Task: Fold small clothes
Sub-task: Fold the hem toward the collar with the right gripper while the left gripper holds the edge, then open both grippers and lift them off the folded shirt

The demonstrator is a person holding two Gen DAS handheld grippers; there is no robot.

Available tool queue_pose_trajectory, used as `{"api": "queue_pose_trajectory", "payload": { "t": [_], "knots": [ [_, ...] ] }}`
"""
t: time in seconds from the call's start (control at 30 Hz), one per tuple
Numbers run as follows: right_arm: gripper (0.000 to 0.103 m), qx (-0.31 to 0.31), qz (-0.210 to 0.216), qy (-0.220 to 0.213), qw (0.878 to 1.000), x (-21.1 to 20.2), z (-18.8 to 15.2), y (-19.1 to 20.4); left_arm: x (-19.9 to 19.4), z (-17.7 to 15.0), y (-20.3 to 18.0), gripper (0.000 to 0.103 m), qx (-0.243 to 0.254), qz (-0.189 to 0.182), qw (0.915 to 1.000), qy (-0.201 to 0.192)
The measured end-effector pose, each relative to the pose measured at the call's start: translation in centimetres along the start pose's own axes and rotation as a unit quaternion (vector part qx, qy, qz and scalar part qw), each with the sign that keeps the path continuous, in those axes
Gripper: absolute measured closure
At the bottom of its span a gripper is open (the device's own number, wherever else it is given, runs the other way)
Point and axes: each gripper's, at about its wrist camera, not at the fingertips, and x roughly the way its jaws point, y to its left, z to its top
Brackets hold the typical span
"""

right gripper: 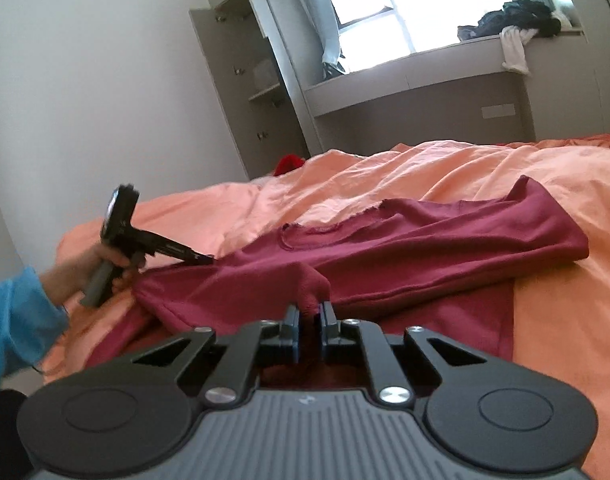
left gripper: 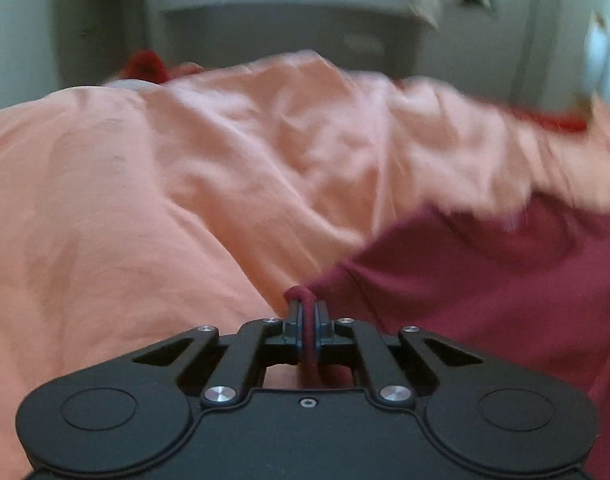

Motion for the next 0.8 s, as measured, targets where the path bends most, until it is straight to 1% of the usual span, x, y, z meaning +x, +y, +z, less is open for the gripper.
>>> {"api": "queue_pose_trajectory", "payload": {
  "t": [0.07, 0.1, 0.13, 0.17, 0.23, 0.37, 0.47, 0.5, 0.57, 0.6, 0.63, 0.73, 0.8],
  "knots": [
    [0.094, -0.005, 0.005, -0.014, 1.000, -0.6, 0.1, 0.3, -1.4, -0.7, 0.5, 0.098, -0.028, 0.002, 0.9978, -0.059],
    [0.094, -0.006, 0.007, -0.021, 1.000, -0.9, 0.2, 0.4, -1.8, -1.0, 0.8, 0.098, -0.040, 0.002, 0.9963, -0.076],
    [0.094, -0.006, 0.008, -0.025, 1.000, -1.2, 0.4, 0.4, -2.0, -1.3, 1.2, 0.098, -0.055, 0.002, 0.9951, -0.083],
    [0.094, -0.006, 0.006, -0.028, 1.000, -1.2, 0.5, 0.6, -1.7, -1.3, 1.4, 0.098, -0.064, 0.001, 0.9947, -0.081],
    [0.094, -0.010, -0.004, -0.017, 1.000, -0.9, 0.5, 0.4, -1.3, -1.5, 1.7, 0.098, -0.074, 0.001, 0.9945, -0.074],
    [0.094, 0.008, -0.017, 0.009, 1.000, -0.2, 0.1, -0.3, -0.6, -1.6, 1.8, 0.098, -0.076, 0.001, 0.9951, -0.063],
    [0.093, 0.015, -0.006, 0.015, 1.000, -0.5, 0.2, -0.6, -0.1, -1.7, 1.8, 0.097, -0.070, -0.001, 0.9965, -0.046],
    [0.090, 0.014, -0.001, 0.018, 1.000, -0.6, 0.2, -0.7, 0.0, -1.7, 1.8, 0.096, -0.069, -0.004, 0.9966, -0.044],
    [0.077, 0.015, -0.002, 0.015, 1.000, -1.0, 0.3, -0.9, -0.1, -1.6, 1.9, 0.089, -0.072, -0.011, 0.9963, -0.046],
    [0.064, 0.018, 0.002, 0.014, 1.000, -1.3, 0.3, -1.1, -0.6, -1.5, 2.0, 0.083, -0.075, -0.007, 0.9958, -0.052],
    [0.057, 0.021, 0.004, 0.009, 1.000, -1.7, 0.4, -1.2, -1.2, -1.6, 2.0, 0.078, -0.078, -0.002, 0.9951, -0.061],
    [0.056, 0.020, 0.007, 0.007, 1.000, -2.3, 0.3, -0.9, -3.4, -1.8, 1.7, 0.065, -0.071, -0.005, 0.9948, -0.072],
    [0.056, 0.019, 0.007, 0.009, 1.000, -2.3, 0.1, -0.6, -4.8, -2.5, 0.8, 0.062, -0.045, -0.001, 0.9969, -0.065]
  ]
}}
